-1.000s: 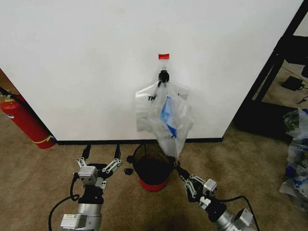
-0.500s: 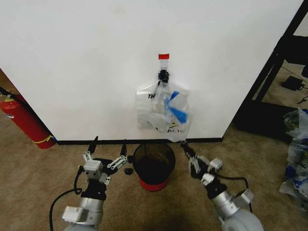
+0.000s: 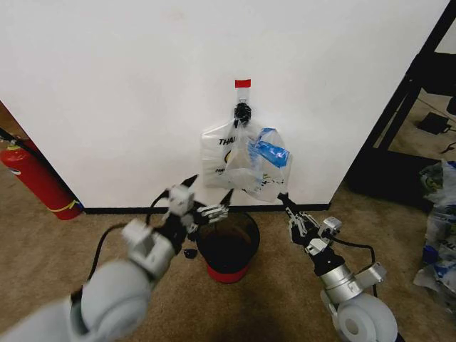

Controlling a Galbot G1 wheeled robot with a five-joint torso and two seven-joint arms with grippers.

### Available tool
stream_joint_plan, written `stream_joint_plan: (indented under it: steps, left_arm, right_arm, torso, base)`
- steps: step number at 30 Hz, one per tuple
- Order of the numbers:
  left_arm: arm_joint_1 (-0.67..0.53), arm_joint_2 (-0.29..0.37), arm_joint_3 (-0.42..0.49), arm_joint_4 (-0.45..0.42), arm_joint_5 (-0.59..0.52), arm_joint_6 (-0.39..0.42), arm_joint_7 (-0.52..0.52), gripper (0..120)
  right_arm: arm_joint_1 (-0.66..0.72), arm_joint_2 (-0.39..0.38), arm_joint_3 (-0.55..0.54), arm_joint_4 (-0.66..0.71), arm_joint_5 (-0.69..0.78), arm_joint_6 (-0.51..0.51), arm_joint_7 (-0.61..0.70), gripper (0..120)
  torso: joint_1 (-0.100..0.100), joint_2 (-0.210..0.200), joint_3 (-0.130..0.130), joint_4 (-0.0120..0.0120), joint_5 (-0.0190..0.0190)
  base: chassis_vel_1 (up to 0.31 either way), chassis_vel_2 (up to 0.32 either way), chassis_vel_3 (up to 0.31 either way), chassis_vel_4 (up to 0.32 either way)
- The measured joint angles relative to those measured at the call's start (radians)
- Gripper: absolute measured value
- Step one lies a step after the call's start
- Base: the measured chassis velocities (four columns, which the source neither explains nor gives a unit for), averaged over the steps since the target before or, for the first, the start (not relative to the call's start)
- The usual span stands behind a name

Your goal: Pick up the garbage bag from the wall and place it over the trash bin.

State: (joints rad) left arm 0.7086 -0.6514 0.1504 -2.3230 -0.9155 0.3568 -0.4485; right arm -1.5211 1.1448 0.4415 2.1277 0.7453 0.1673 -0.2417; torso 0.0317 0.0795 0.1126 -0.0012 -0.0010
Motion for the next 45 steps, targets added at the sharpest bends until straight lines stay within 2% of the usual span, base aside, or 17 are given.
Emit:
stream_joint_plan:
  steps: [1, 2, 3, 5, 7, 9, 17, 20, 23, 33, 37, 40, 45]
  left_arm:
    - [-0.078, -0.009, 0.05, 0.022, -0.031, 0.027, -0.009, 100]
    - [-0.078, -0.009, 0.05, 0.022, -0.031, 0.027, -0.009, 100]
    - [-0.132, -0.016, 0.088, 0.038, -0.049, 0.048, -0.018, 99]
    - [-0.297, -0.04, 0.225, 0.087, -0.098, 0.112, -0.041, 97]
    - [-0.414, -0.048, 0.308, 0.113, -0.128, 0.158, -0.045, 95]
    - [-0.491, -0.057, 0.365, 0.127, -0.146, 0.187, -0.044, 94]
    - [-0.625, -0.115, 0.44, 0.136, -0.239, 0.217, -0.061, 84]
    - [-0.697, -0.146, 0.503, 0.153, -0.29, 0.243, -0.072, 81]
    - [-0.729, -0.172, 0.564, 0.196, -0.296, 0.276, -0.078, 80]
    - [-0.768, -0.228, 0.607, 0.262, -0.313, 0.297, -0.108, 79]
    - [-0.821, -0.266, 0.679, 0.296, -0.313, 0.309, -0.114, 79]
    - [-0.837, -0.277, 0.695, 0.306, -0.313, 0.313, -0.119, 80]
    - [-0.929, -0.342, 0.763, 0.361, -0.329, 0.336, -0.138, 80]
  right_arm:
    - [-0.003, 0.001, 0.003, -0.002, -0.002, 0.001, 0.0, 0]
    - [-0.003, 0.001, 0.003, -0.002, -0.002, 0.001, 0.0, 0]
    - [-0.004, 0.001, 0.005, -0.003, -0.004, 0.002, -0.001, 0]
    - [-0.008, 0.001, 0.014, -0.006, -0.006, 0.003, -0.002, 0]
    - [-0.009, -0.001, 0.024, -0.006, -0.006, 0.003, -0.001, 0]
    - [-0.014, -0.002, 0.032, -0.006, -0.011, 0.003, -0.001, 0]
    - [-0.028, 0.003, 0.043, -0.012, -0.031, 0.007, -0.007, 0]
    - [-0.029, 0.003, 0.044, -0.013, -0.035, 0.007, -0.008, 0]
    - [-0.031, 0.008, 0.044, -0.004, -0.033, 0.007, -0.007, 0]
    - [-0.048, 0.006, 0.059, 0.004, -0.03, 0.007, -0.008, 0]
    - [-0.054, 0.004, 0.062, 0.007, -0.027, 0.008, -0.009, 0]
    - [-0.055, 0.003, 0.062, 0.01, -0.027, 0.008, -0.01, 0]
    - [-0.066, 0.001, 0.066, 0.018, -0.027, 0.008, -0.014, 0]
  torso:
    - [0.0, 0.0, 0.0, 0.0003, 0.0]
    - [0.0, 0.0, 0.0, 0.0003, 0.0]
    - [0.0, 0.0, 0.0, 0.0, 0.0001]
    - [0.0, 0.0, 0.0, -0.0006, -0.0002]
    - [0.0, 0.0, 0.0, -0.0007, 0.0008]
    - [0.0, 0.0, 0.0, -0.0001, -0.0001]
    - [0.0, 0.0, 0.0, -0.0002, 0.0003]
    - [0.0, 0.0, 0.0, -0.0004, 0.0003]
    - [0.0, 0.0, 0.0, -0.0003, 0.0]
    - [0.0, 0.0, 0.0, -0.0003, 0.0001]
    - [0.0, 0.0, 0.0, -0.0003, 0.0001]
    - [0.0, 0.0, 0.0, -0.0003, 0.0001]
    - [0.0, 0.0, 0.0, -0.0005, 0.0004]
  base:
    - [0.0, 0.0, 0.0, 0.0]
    - [0.0, 0.0, 0.0, 0.0]
    - [0.0, 0.0, 0.0, 0.0]
    - [0.0, 0.0, 0.0, 0.0]
    - [0.0, 0.0, 0.0, 0.0]
    - [0.0, 0.0, 0.0, 0.0]
    - [0.0, 0.0, 0.0, 0.0]
    - [0.0, 0.0, 0.0, 0.0]
    - [0.0, 0.0, 0.0, 0.0]
    - [0.0, 0.0, 0.0, 0.0]
    - [0.0, 0.0, 0.0, 0.0]
    - [0.0, 0.0, 0.0, 0.0]
    - [0.0, 0.0, 0.0, 0.0]
